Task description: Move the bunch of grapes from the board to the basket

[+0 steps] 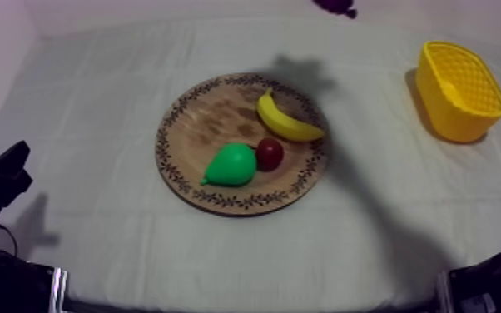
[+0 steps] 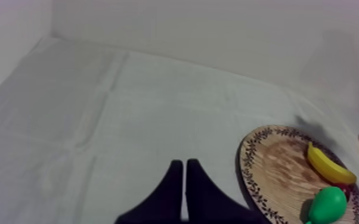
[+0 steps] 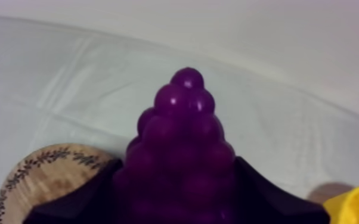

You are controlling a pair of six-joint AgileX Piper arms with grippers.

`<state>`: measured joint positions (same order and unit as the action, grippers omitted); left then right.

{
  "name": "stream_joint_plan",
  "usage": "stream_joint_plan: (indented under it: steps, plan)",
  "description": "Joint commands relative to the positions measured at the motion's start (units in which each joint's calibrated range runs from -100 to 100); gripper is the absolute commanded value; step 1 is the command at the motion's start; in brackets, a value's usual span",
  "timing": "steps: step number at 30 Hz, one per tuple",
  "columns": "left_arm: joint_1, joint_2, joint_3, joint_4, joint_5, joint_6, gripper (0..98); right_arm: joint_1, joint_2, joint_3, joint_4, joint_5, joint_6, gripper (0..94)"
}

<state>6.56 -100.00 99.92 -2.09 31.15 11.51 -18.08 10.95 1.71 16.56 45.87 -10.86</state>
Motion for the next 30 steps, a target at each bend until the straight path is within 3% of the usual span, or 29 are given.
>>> stream_joint_plan:
  steps: [1,16,22,30]
  plan:
    - [0.0,0.0,0.0,0.01,0.0,0.0,0.1,3.0,-4.3,2.8,-0.5,-2.8,2.8,40.4]
    - [0.0,0.0,0.0,0.01,0.0,0.0,0.1,17.4,-16.6,17.6,-7.5,-19.7,16.5,40.5]
    - [0.0,0.0,0.0,0.01,0.0,0.0,0.1,21.9,-17.8,21.0,-8.2,-22.3,17.1,40.9]
    - [0.0,0.0,0.0,0.01,0.0,0.0,0.1,26.3,-15.6,24.3,-7.8,-19.4,15.4,40.6]
